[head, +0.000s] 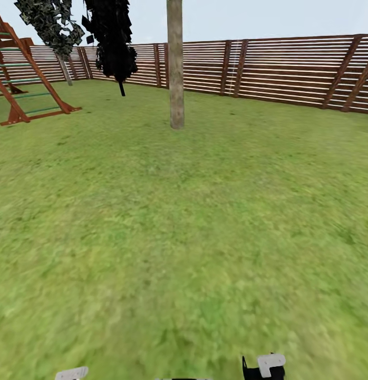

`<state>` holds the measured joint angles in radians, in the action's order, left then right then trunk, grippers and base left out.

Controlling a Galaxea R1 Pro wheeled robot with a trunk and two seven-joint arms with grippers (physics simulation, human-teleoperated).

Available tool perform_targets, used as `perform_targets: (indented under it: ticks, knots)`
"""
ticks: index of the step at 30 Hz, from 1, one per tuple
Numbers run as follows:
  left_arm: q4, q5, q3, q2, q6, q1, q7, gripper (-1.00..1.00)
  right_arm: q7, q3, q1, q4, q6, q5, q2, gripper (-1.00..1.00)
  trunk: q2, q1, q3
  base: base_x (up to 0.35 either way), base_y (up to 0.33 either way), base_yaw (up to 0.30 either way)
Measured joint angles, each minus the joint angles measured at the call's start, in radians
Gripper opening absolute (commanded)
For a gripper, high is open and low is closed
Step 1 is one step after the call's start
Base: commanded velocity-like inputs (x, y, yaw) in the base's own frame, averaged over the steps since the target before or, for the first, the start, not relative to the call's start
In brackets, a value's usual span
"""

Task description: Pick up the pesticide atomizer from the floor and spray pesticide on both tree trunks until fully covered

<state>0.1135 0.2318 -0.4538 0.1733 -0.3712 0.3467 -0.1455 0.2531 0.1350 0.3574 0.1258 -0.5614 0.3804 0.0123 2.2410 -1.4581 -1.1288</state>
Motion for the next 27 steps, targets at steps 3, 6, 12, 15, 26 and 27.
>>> perform_targets:
  ticks: [3,6,12,15,26,27]
  knots:
    - [0.0,0.0,0.0,0.0,0.0,0.0,0.0,-1.0,0.0,0.0,0.0,0.0,0.0,0.0,0.0,1.0,0.0,0.0,0.005,0.341,0.0,0.0]
    - [0.0,0.0,0.0,0.0,0.0,0.0,0.0,-1.0,0.0,0.0,0.0,0.0,0.0,0.0,0.0,1.0,0.0,0.0,0.009,0.341,0.0,0.0]
    - [0.0,0.0,0.0,0.0,0.0,0.0,0.0,-1.0,0.0,0.0,0.0,0.0,0.0,0.0,0.0,1.0,0.0,0.0,0.019,0.341,0.0,0.0]
    - [0.0,0.0,0.0,0.0,0.0,0.0,0.001,-1.0,0.0,0.0,0.0,0.0,0.0,0.0,0.0,1.0,0.0,0.0,0.023,0.341,0.0,0.0]
    - [0.0,0.0,0.0,0.0,0.0,0.0,0.0,-1.0,0.0,0.0,0.0,0.0,0.0,0.0,0.0,1.0,0.0,0.0,0.04,0.34,0.0,0.0]
    - [0.0,0.0,0.0,0.0,0.0,0.0,0.0,-1.0,0.0,0.0,0.0,0.0,0.0,0.0,0.0,1.0,0.0,0.0,0.042,0.34,0.0,0.0]
